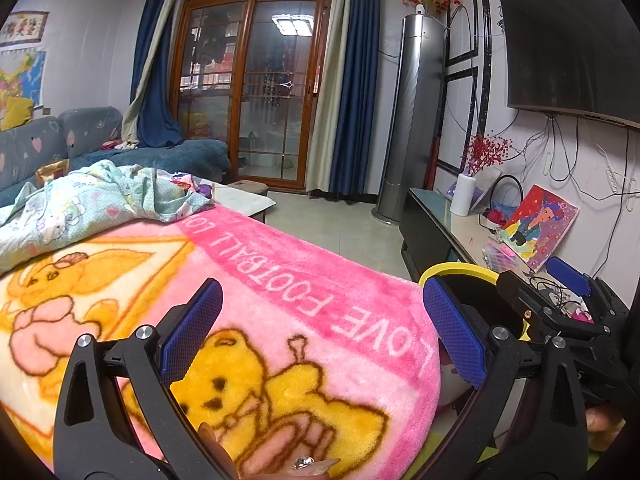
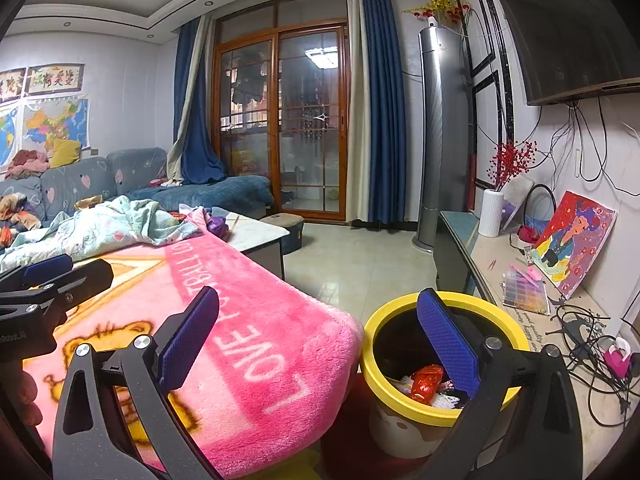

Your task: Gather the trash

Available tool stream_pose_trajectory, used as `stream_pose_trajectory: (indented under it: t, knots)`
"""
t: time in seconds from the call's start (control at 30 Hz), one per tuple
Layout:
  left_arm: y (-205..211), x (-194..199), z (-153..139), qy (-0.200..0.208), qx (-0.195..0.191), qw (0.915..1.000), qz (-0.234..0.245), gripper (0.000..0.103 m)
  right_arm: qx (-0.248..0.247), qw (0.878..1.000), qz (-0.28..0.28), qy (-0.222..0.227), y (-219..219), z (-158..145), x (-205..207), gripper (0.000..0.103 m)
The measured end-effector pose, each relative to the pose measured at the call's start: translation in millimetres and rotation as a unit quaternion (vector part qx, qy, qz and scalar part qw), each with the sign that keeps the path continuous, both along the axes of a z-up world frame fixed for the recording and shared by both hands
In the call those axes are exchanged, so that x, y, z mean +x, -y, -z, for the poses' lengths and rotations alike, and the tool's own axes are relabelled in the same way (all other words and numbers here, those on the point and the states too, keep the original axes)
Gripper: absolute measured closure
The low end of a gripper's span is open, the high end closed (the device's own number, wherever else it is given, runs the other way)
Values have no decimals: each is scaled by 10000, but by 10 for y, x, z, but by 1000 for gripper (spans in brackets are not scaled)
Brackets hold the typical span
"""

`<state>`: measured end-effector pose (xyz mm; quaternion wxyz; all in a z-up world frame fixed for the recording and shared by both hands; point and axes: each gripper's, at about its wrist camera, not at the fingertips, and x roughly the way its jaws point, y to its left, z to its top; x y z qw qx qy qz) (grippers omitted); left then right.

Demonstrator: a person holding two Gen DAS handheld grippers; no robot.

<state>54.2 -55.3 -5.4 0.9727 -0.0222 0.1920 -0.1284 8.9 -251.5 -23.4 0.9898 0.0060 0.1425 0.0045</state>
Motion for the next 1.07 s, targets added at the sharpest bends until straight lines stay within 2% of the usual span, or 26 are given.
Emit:
stream_pose_trajectory:
  t: [0.47, 0.6, 0.73, 0.83, 0.93, 0.97, 1.0, 1.03, 1.07]
  knots:
    - [2, 11, 41, -44, 47, 10000, 5, 11, 11, 10000, 16, -25, 9, 9, 2, 6]
    - [-3, 53, 113, -218, 199, 9992, -284, 11, 35, 9999, 104, -82, 35, 6, 34, 6]
    - [-161, 37, 81, -318, -108, 9989, -330, 11, 114, 9999, 35, 12, 3, -95, 79, 6]
    - [-513, 38, 84, -553, -295, 9943, -862, 11, 137, 9988, -444, -141, -231, -177, 204, 6]
    - [-1181, -16, 148, -889, -457, 9787, -1793, 11, 133, 9883, -1391, -610, -826, -193, 404, 6]
    - [-1495, -84, 183, -973, -450, 9684, -2250, 11, 3, 9805, -1754, -883, -1129, -159, 474, 6]
    - [-1827, -169, 223, -1082, -370, 9544, -2759, 11, -133, 9696, -2128, -1204, -1435, -108, 535, 6]
    - [-2086, -259, 257, -1150, -276, 9411, -3169, 11, -244, 9499, -2637, -1660, -1920, -10, 590, 6]
    - [-2349, -349, 300, -1252, -143, 9249, -3586, 11, -287, 9373, -2913, -1890, -2196, 60, 599, 6]
